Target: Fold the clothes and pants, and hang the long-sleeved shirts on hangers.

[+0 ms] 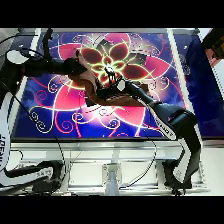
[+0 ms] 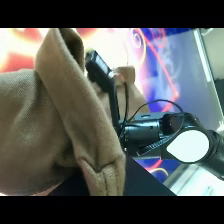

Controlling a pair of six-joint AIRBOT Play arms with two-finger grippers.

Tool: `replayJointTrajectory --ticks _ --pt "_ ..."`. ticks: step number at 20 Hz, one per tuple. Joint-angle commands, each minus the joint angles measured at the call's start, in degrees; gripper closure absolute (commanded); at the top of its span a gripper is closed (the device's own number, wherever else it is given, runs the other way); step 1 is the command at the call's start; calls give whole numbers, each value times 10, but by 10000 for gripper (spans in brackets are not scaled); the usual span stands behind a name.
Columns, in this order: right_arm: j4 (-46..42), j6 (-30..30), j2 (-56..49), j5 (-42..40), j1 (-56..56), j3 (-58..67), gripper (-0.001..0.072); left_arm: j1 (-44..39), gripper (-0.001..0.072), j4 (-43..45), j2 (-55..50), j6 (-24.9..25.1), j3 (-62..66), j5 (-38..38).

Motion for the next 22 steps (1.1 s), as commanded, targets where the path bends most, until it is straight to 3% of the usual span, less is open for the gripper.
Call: replayJointTrajectory --ticks 1,6,10,13,22 --pt "-17 6 -2 22 -26 2 703 -6 693 -8 0 6 0 21" --pt "7 1 -2 22 -8 2 703 -49 693 -7 -7 6 0 96" --pt "-78 1 14 89 -27 2 703 -101 693 -7 -28 11 0 136" --pt "-122 2 55 134 -96 2 703 -148 694 -7 -41 56 0 153" --pt "-144 -1 200 257 -357 2 702 -294 696 71 -66 51 1 359"
